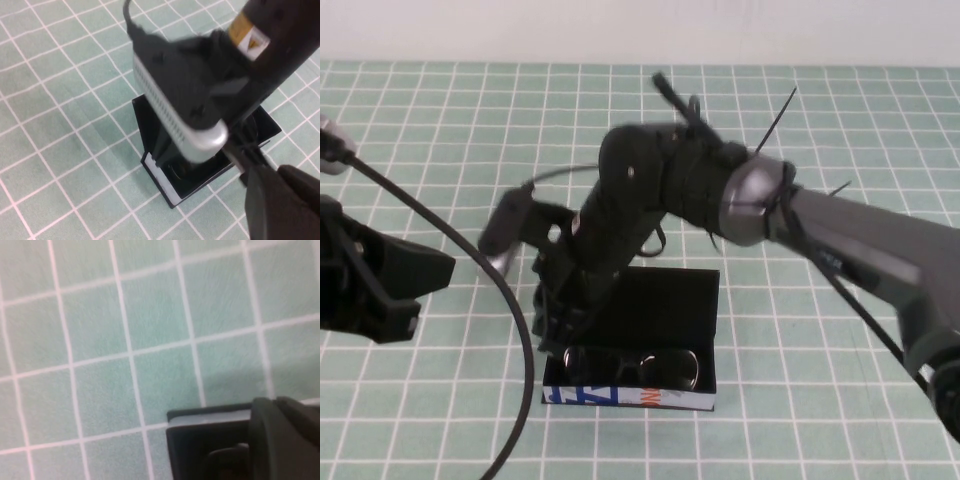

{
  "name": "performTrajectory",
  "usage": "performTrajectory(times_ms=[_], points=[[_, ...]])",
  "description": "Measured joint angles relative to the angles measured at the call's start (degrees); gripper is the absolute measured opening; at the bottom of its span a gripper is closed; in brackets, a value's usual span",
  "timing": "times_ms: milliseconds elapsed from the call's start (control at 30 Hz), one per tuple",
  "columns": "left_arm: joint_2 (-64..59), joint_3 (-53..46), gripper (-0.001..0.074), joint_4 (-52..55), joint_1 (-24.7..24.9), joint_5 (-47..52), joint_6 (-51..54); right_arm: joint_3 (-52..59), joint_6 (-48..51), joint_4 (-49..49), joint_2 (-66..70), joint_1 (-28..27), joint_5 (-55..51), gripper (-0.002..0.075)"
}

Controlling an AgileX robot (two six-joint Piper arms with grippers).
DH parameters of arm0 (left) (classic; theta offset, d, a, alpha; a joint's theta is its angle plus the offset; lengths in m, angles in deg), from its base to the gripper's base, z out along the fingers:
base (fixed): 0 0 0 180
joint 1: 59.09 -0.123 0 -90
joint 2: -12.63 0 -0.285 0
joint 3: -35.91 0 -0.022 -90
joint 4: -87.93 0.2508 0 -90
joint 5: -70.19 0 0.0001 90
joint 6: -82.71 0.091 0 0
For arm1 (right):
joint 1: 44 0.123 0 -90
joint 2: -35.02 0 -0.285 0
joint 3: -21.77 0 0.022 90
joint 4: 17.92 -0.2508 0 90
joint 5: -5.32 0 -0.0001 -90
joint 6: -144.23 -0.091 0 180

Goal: Return glasses to glasses case
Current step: Place the glasses in the glasses case, then close the glasses case

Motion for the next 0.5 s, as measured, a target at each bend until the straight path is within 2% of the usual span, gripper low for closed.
performTrajectory(times_ms=[233, 400, 500], points=[[0.00, -6.15, -0.0002, -4.92, 0.00, -0.13, 3.88, -6.74, -2.42, 2.47, -6.61, -1.40, -2.57, -0.0011], [0.00, -12.51, -0.0002, -11.06, 0.13, -0.68, 9.84, -7.08, -12.52, 9.20, -9.31, -5.33, -2.39, -0.0011], [-0.98, -15.34, -0.0002, -14.25, 2.30, -3.10, 13.61, -7.08, -17.64, 10.26, -9.18, -8.18, -3.43, -0.0011]])
